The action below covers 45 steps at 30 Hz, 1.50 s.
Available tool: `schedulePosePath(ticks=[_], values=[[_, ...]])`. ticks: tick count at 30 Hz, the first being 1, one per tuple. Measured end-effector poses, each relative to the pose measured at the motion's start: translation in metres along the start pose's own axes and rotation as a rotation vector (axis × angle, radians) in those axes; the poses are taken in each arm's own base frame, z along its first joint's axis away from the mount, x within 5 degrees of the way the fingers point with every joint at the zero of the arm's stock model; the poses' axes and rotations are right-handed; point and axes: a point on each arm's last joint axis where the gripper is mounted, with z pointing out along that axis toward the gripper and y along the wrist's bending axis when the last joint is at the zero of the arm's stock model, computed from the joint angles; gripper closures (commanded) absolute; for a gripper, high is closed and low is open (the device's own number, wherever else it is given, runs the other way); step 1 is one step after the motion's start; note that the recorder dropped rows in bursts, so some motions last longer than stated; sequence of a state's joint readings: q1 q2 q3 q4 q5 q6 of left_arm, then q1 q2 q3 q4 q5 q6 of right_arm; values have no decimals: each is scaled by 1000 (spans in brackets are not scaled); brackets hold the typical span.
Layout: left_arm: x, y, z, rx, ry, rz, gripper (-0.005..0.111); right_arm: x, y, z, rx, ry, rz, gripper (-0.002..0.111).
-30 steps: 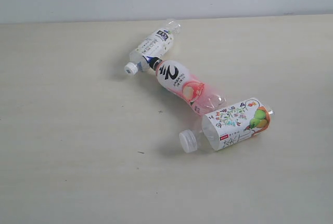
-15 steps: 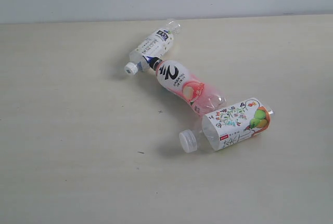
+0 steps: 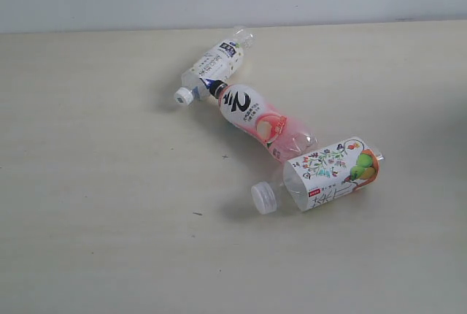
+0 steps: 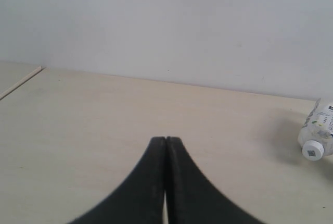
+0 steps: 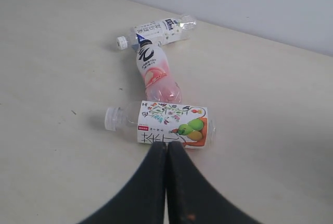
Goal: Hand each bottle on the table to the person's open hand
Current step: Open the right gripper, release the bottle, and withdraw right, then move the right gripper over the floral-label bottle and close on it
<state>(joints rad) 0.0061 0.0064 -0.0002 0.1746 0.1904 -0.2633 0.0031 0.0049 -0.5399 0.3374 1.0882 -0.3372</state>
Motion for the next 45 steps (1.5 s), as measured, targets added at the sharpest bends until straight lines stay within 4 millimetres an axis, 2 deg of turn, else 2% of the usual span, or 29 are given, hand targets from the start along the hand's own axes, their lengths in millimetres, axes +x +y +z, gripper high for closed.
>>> schedulePosePath(ticks=[15,22,27,34,39,45], values=[[0,0,0,0,0,0,107,0,0,0,5,-3,-2,107],[0,0,0,0,0,0,107,-4,-4,8,7,18,150,108],[0,0,0,0,0,0,107,-16,-7,32,-84,144,151,108],[0,0,0,0,0,0,107,-35,-11,82,-276,268,144,108],[0,0,0,0,0,0,107,-37,-16,116,-380,362,156,107],[0,0,0,0,0,0,107,-36,-18,145,-462,440,300,107]])
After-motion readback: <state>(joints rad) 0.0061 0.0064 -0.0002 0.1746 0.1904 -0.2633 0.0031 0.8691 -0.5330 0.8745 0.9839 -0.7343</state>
